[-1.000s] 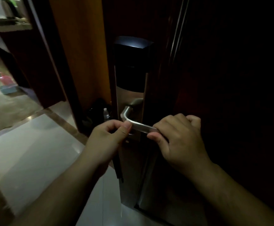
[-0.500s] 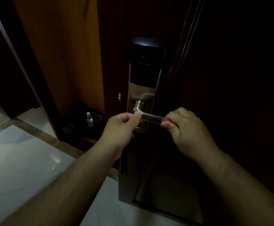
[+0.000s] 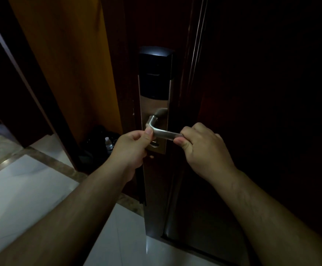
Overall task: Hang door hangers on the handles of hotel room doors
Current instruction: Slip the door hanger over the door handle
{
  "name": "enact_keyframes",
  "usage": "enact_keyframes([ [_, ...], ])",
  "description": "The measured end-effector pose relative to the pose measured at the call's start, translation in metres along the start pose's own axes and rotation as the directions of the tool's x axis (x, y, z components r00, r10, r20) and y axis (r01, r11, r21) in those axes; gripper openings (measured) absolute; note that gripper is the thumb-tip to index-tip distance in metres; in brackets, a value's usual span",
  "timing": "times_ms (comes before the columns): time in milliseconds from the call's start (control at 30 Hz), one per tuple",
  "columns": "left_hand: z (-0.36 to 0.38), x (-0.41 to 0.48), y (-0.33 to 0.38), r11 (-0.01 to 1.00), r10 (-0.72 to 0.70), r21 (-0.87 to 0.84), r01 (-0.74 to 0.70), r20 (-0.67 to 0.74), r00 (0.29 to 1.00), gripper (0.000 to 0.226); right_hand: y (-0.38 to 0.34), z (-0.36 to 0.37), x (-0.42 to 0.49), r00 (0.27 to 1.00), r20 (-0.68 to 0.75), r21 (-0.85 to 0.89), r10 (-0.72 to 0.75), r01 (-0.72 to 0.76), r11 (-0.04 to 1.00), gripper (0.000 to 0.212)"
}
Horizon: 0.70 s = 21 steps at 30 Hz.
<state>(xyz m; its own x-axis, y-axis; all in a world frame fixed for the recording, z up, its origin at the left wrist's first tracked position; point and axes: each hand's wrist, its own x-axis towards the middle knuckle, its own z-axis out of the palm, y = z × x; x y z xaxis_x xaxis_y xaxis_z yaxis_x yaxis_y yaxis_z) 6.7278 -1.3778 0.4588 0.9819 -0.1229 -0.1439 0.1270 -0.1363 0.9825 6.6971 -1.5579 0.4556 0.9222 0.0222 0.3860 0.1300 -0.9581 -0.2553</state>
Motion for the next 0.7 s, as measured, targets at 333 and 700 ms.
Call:
enact_keyframes([
  [333,0.003,0.006,-0.005,1.0,0.011,-0.014,-0.011,0.025,1.0,0.037,0.001,0.005,0.0,0.999,-0.037,0.017,0.005,-0.004,1.0,0.033],
  [700,-0.008,0.021,-0.006,1.0,0.019,-0.005,-0.018,0.123,0.992,0.035,-0.004,0.005,0.001,0.996,-0.035,-0.024,0.076,-0.077,0.997,0.037],
])
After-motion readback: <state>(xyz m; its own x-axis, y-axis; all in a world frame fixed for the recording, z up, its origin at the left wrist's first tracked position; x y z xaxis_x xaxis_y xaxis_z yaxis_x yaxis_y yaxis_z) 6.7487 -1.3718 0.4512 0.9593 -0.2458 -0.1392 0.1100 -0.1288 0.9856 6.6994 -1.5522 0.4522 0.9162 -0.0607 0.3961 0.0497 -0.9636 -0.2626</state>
